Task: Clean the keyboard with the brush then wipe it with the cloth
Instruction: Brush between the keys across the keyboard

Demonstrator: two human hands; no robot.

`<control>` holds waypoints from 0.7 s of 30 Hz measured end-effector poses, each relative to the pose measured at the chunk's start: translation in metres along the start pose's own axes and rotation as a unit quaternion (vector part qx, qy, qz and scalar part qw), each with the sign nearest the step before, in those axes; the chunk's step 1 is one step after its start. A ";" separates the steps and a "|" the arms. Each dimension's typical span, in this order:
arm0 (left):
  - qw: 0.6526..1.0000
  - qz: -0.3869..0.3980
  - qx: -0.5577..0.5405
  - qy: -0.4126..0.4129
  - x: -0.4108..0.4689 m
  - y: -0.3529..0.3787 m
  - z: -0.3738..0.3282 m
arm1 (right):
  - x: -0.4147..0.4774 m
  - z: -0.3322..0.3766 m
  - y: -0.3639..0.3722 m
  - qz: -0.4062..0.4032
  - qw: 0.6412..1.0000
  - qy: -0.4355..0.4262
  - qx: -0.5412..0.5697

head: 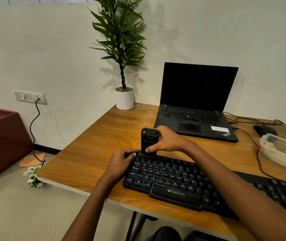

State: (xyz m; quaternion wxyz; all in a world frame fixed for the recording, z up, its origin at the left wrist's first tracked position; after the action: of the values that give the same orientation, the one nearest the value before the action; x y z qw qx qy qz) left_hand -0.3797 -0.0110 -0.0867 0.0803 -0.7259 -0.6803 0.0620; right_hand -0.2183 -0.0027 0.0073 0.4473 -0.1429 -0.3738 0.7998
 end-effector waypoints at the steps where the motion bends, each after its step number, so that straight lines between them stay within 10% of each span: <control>1: 1.000 0.005 0.004 0.008 0.000 0.000 0.000 | 0.000 0.001 0.003 -0.004 1.000 -0.003 0.016; 21: 1.000 -0.004 0.015 0.010 0.001 0.001 0.001 | 0.002 0.002 0.007 0.047 0.999 0.004 0.002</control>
State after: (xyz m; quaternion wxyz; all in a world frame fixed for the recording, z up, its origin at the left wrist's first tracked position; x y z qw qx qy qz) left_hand -0.3786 -0.0099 -0.0876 0.0986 -0.7224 -0.6814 0.0647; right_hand -0.2245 -0.0043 0.0034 0.4107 -0.1626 -0.3630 0.8204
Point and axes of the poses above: each hand's wrist, its own x-axis towards the middle knuckle, its own y-axis out of the palm, z = x × y, the point moved 3 cm from there along x, towards the middle knuckle, and after that the axes turned 8 degrees about -y, right-handed, at the moved point
